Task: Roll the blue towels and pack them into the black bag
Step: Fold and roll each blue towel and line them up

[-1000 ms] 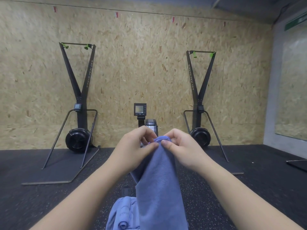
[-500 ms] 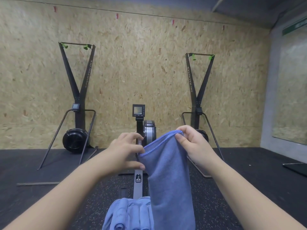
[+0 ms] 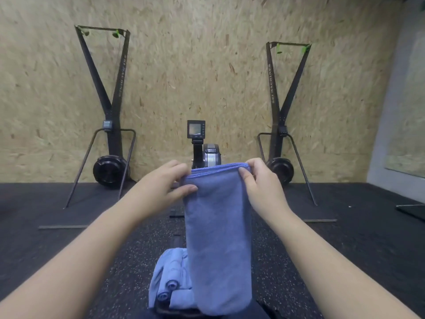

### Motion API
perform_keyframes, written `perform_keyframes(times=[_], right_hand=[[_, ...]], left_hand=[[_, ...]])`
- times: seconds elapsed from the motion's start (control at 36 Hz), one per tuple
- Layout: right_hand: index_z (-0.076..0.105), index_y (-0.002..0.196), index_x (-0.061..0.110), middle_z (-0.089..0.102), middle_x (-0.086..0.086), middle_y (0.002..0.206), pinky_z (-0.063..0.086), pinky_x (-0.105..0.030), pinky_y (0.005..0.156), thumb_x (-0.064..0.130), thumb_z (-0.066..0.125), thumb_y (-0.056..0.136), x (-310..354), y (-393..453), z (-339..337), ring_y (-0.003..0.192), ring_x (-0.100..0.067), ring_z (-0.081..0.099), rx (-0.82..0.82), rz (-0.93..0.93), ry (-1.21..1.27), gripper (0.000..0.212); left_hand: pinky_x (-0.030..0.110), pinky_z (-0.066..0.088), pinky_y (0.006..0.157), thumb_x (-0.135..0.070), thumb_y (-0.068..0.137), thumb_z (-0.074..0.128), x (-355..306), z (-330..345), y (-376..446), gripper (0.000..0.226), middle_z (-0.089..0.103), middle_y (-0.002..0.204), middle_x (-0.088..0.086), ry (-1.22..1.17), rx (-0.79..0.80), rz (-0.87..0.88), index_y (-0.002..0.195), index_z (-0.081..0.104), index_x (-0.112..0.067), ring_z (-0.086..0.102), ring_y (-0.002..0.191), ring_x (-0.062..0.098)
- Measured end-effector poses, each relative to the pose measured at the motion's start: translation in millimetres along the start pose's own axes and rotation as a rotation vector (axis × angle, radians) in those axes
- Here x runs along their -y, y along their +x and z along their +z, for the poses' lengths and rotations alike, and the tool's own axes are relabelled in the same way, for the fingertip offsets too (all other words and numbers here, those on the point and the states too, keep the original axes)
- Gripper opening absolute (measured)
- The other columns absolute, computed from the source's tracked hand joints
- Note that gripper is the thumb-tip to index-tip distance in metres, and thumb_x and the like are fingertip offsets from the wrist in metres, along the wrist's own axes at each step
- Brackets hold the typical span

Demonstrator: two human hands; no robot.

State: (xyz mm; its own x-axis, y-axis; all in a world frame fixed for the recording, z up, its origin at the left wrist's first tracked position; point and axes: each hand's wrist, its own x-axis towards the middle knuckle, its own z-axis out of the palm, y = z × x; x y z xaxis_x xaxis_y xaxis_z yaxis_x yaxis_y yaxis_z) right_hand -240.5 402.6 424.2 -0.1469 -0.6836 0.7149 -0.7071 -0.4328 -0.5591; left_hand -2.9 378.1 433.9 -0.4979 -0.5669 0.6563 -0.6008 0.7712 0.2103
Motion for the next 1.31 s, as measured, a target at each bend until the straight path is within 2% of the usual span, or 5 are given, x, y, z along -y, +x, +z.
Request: perform_keyframes(times=[0.33,0.47,0.67,1.08,1.31], right_hand=[[0.044,0.1,0.025,0.06,-0.005,0.092,0.059,-0.048,0.065,0.026,0.033,0.102,-74.8,-35.4,89.7,0.088,-0.029,0.061,0.244,0.446,0.203,0.011],[0.041,0.104,0.021,0.056,-0.009,0.094,0.058,-0.032,0.055,0.022,0.028,0.102,-106.1,-50.8,120.4,0.084,-0.026,0.059,0.273,0.563,0.207,0.014],[0.042,0.103,0.026,0.054,0.005,0.083,0.052,-0.042,0.083,0.02,0.03,0.102,-143.5,-70.1,149.8,0.074,-0.016,0.06,0.249,0.579,0.212,0.013],[0.054,0.101,0.02,0.062,0.012,0.09,0.039,-0.006,0.061,0.018,0.063,0.09,-189.9,-92.8,187.2,0.075,-0.002,0.056,0.451,0.623,0.131,0.014],[0.06,0.093,0.01,0.066,-0.003,0.088,0.048,-0.026,0.074,0.016,0.057,0.093,-210.5,-84.7,206.4,0.08,-0.024,0.063,0.376,0.57,0.087,0.006]], left_hand=[[0.032,0.046,0.068,-0.031,0.076,0.079,51.5,98.9,-44.8,0.023,0.061,0.067,-0.005,-0.202,0.046,-0.3,0.074,0.058,-0.025,0.055,0.065,0.011],[0.025,0.042,0.063,-0.026,0.076,0.08,74.6,139.9,-58.7,0.024,0.062,0.067,-0.013,-0.244,0.095,-0.396,0.071,0.056,-0.028,0.055,0.066,0.003],[0.017,0.043,0.065,-0.012,0.083,0.071,96.1,175.6,-68.4,0.026,0.058,0.072,-0.017,-0.336,0.066,-0.524,0.082,0.055,-0.033,0.053,0.064,0.001],[0.018,0.047,0.065,-0.004,0.093,0.057,128.5,234.0,-87.0,0.016,0.061,0.072,0.001,-0.634,0.025,-0.867,0.088,0.061,-0.019,0.061,0.063,0.011],[0.019,0.046,0.07,-0.007,0.093,0.057,153.0,253.0,-78.2,0.028,0.065,0.089,0.001,-0.585,-0.007,-0.867,0.088,0.06,-0.034,0.056,0.067,0.008]])
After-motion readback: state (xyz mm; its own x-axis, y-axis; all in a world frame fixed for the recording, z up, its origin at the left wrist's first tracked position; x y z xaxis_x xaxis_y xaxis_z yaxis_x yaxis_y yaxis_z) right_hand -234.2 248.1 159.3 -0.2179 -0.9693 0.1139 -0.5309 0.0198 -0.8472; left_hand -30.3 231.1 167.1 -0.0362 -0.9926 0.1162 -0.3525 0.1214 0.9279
